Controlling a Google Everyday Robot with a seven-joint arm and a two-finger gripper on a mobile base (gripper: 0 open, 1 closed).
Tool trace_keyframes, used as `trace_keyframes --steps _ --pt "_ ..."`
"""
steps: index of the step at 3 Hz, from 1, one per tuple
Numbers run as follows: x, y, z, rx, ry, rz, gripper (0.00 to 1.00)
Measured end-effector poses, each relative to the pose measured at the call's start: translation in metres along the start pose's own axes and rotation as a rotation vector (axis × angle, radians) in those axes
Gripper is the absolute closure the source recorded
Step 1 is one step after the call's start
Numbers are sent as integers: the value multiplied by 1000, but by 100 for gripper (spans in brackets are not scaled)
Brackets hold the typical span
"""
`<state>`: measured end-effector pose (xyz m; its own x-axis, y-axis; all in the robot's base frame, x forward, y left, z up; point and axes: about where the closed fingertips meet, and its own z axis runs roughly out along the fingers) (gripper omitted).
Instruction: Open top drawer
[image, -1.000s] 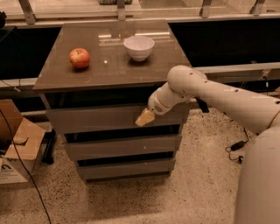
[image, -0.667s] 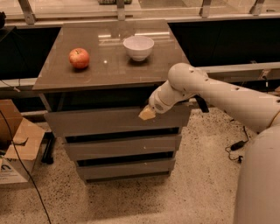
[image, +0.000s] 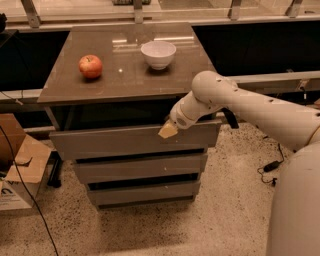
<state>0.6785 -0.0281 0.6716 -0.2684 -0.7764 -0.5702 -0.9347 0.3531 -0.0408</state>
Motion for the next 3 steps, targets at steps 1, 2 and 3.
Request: trace_keyframes --steps 1,2,3 --pt "0 0 0 0 0 0 21" --pt "3 1 3 -24 30 -12 0" --pt "17 12 6 -85 127 -30 5"
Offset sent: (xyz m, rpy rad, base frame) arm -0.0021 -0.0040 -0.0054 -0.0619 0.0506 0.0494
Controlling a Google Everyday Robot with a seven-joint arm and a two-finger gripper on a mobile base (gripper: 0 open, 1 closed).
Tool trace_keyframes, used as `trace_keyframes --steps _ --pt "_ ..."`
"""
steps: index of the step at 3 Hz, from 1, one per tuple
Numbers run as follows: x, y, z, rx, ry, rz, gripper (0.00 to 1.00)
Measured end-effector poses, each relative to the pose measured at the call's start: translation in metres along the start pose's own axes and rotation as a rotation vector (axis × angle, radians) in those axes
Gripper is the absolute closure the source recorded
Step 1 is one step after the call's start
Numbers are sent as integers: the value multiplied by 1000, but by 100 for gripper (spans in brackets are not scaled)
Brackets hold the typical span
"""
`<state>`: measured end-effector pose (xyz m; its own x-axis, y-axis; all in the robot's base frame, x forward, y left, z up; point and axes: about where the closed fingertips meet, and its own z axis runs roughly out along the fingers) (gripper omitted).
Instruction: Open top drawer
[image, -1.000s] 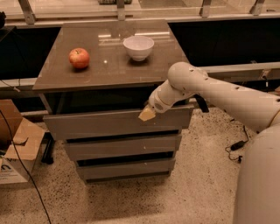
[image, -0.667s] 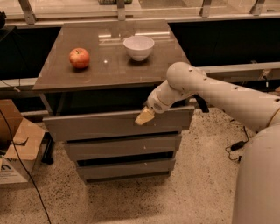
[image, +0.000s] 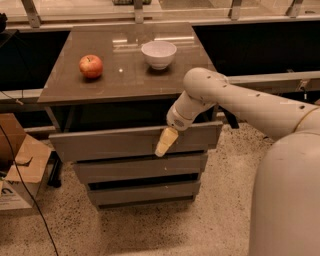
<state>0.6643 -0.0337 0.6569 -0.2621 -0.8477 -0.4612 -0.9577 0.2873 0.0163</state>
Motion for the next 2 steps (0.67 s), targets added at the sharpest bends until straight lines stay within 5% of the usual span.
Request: trace_keyframes --steps 1,2 --pt "23 21 0 -63 121 5 24" --pt "20 20 -4 -63 121 5 48"
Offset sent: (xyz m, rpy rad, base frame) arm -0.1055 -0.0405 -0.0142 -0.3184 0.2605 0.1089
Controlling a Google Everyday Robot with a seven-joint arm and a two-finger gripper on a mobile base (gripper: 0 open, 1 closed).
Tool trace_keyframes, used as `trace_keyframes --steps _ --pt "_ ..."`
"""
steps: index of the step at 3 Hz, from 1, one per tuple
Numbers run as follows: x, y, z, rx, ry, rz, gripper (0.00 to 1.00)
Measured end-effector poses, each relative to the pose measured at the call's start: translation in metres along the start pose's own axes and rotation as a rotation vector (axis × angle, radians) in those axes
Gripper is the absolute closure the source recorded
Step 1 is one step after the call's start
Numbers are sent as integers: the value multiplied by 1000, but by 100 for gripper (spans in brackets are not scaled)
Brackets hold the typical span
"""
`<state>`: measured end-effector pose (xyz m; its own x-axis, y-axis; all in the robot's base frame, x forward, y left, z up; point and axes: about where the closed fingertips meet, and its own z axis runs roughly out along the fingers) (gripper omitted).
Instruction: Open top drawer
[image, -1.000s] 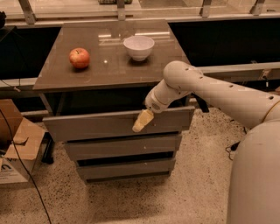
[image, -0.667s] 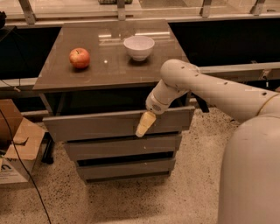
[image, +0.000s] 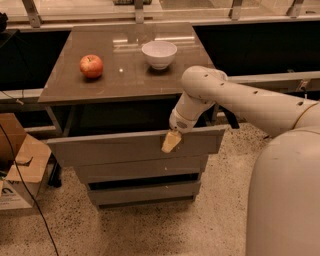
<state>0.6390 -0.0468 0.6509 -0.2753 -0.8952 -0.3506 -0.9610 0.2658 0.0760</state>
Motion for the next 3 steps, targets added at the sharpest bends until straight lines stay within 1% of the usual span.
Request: trace_keyframes --steps 1,2,3 --pt "0 0 -1 0 0 0 71" --pt "3 17 -2 -7 11 1 59" --pt "3 18 -2 -7 11 1 35"
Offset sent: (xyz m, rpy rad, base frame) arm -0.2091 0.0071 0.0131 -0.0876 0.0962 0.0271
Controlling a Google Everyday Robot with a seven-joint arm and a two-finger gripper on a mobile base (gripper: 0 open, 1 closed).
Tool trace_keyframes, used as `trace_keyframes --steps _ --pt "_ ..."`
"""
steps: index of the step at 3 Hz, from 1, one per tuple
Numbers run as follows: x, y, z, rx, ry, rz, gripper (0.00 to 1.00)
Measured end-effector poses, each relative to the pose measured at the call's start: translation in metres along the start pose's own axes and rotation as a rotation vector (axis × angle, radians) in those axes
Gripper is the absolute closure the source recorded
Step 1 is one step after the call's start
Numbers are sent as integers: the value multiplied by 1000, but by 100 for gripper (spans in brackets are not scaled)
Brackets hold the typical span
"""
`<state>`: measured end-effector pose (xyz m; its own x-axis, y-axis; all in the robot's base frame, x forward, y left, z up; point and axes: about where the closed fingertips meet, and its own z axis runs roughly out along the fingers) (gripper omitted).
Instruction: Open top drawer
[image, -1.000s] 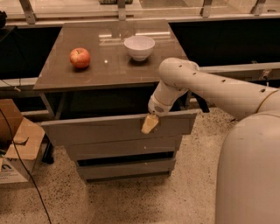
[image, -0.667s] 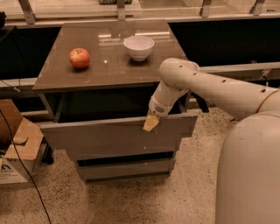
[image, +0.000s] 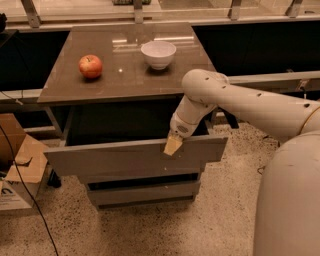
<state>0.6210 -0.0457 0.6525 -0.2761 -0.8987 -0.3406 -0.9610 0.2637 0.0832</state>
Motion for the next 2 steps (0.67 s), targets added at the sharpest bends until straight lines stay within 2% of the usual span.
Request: trace_keyframes --steps 1,2 --pt "0 0 0 0 1 0 12" --pt "2 8 0 -4 50 -32 0"
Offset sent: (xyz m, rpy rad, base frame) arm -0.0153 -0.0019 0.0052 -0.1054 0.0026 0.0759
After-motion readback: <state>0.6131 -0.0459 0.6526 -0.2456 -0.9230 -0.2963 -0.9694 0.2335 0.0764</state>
